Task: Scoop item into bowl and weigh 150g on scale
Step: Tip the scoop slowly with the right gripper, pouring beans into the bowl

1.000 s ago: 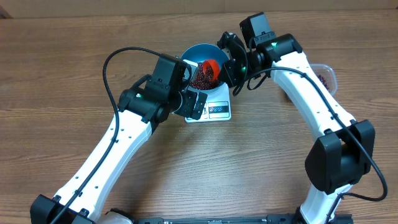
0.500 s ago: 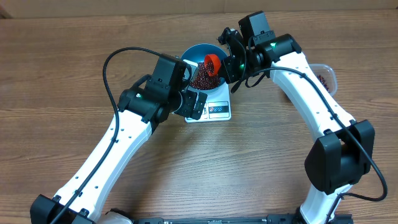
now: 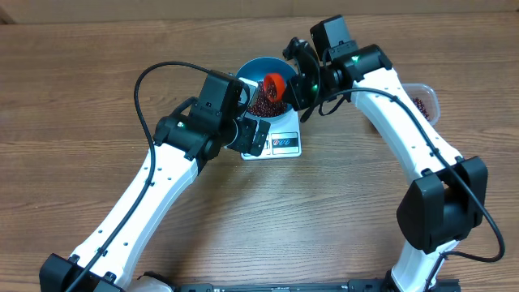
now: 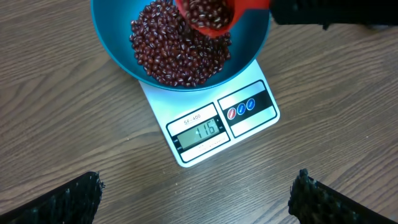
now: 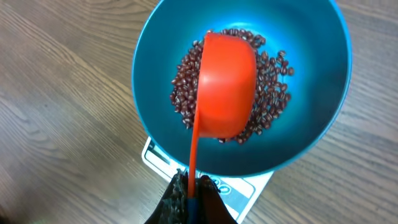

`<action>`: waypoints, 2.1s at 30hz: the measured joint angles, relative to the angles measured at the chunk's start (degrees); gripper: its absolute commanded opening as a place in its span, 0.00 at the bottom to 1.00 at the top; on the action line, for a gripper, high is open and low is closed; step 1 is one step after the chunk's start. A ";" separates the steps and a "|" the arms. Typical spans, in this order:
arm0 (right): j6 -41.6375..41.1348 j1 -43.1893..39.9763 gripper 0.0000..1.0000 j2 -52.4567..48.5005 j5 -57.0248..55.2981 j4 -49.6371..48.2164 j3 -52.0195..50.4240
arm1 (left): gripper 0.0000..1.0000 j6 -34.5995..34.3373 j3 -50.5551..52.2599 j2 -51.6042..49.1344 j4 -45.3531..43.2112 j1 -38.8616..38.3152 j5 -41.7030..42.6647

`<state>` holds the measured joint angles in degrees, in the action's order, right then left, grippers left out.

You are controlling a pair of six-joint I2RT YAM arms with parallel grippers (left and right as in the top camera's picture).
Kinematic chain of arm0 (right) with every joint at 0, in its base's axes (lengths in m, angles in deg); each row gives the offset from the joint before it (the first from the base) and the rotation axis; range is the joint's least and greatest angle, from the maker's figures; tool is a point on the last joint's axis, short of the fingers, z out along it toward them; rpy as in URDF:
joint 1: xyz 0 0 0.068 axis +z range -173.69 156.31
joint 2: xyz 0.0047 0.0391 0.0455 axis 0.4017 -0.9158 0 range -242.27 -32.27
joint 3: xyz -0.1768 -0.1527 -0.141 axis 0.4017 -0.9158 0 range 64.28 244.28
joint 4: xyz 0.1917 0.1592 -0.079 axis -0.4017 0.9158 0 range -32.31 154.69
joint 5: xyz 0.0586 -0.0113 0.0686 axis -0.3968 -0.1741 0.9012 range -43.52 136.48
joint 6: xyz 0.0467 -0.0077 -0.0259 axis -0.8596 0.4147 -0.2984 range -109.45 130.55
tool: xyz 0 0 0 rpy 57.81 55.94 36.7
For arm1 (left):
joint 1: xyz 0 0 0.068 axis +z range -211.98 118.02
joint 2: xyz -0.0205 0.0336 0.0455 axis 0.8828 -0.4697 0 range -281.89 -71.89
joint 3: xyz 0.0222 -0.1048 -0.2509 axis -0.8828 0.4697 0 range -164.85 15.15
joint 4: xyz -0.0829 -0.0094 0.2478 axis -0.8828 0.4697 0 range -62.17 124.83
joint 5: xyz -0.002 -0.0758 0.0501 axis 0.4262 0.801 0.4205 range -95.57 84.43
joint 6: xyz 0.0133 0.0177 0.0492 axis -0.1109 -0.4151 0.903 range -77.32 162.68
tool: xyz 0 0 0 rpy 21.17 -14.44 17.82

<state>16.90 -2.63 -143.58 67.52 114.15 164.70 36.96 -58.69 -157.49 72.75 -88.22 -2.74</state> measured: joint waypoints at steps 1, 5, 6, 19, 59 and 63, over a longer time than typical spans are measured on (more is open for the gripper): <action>-0.68 0.09 0.03 0.00 -0.85 -0.37 0.00 | 1.00 -0.02 0.00 0.00 0.00 0.00 0.00; -3.69 0.35 0.04 0.00 -3.65 -1.44 0.00 | 1.00 0.00 0.00 0.00 0.02 0.00 0.00; -4.00 0.35 0.04 0.00 -4.00 -1.44 0.00 | 1.00 0.00 0.00 0.00 0.00 0.00 0.00; -5.75 0.31 0.04 0.00 -5.44 -1.44 0.00 | 1.00 -0.02 0.00 0.00 0.00 0.00 0.00; -0.09 0.70 0.04 0.00 -4.20 -0.98 0.00 | 1.00 0.00 0.00 0.00 0.02 0.00 0.00; 4.70 0.72 0.04 0.00 -1.75 1.40 0.02 | 1.00 -0.02 0.00 0.00 0.02 0.00 0.00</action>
<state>21.60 -1.91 -143.58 65.77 115.55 164.72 36.94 -58.69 -157.49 72.78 -88.22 -2.74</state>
